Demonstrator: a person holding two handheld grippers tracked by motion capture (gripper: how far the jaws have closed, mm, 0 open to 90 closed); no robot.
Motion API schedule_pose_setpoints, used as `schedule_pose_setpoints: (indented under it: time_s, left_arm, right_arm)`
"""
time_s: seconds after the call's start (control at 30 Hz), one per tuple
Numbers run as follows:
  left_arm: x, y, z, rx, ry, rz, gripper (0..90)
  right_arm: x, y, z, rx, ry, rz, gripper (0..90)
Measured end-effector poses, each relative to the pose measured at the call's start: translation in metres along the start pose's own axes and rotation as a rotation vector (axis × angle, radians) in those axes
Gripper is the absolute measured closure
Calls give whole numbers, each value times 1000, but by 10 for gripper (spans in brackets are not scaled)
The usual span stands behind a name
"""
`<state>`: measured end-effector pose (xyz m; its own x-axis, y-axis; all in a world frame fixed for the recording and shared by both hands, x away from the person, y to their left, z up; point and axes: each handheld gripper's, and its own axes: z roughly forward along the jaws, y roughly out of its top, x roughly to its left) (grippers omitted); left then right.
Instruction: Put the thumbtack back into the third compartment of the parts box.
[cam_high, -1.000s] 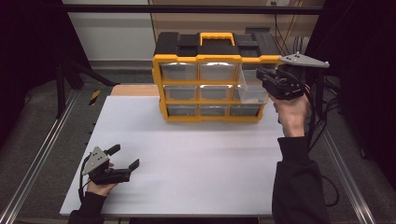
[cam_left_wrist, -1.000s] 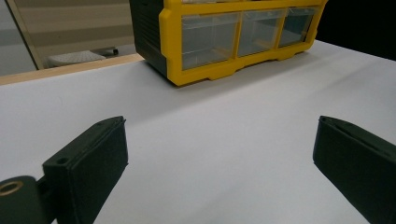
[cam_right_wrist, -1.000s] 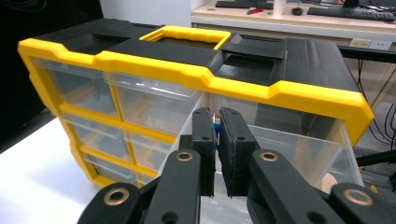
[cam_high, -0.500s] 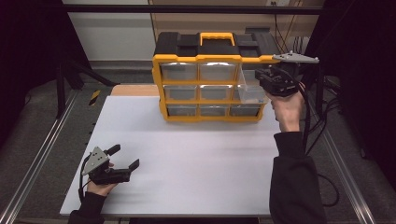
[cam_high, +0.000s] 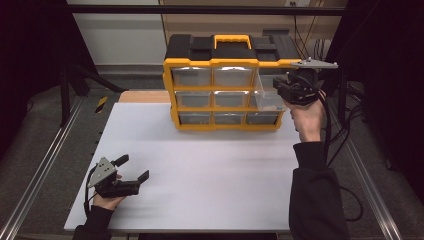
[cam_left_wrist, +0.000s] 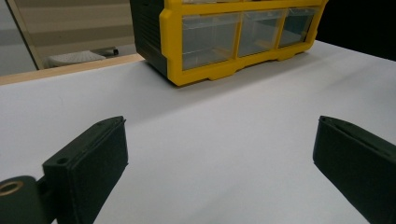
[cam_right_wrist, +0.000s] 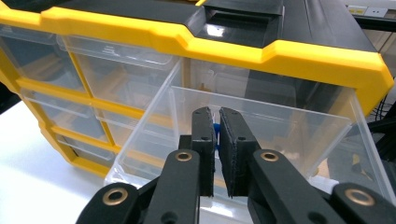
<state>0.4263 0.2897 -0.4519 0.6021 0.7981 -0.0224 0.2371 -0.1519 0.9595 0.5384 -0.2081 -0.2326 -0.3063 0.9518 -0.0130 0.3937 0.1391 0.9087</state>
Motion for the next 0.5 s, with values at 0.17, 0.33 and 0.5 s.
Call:
schedule_pose_setpoints:
  time_s: [0.17,0.33,0.5]
  left_arm:
    - [0,0,0,1,0,1,29]
    - [0,0,0,0,0,-1,29]
    - [0,0,0,-1,-1,0,29]
  right_arm:
    - [-1,-1,1,19,-8,1,844]
    - [-2,0,-1,18,-12,10,785]
    - [-4,0,-6,-7,-4,19,690]
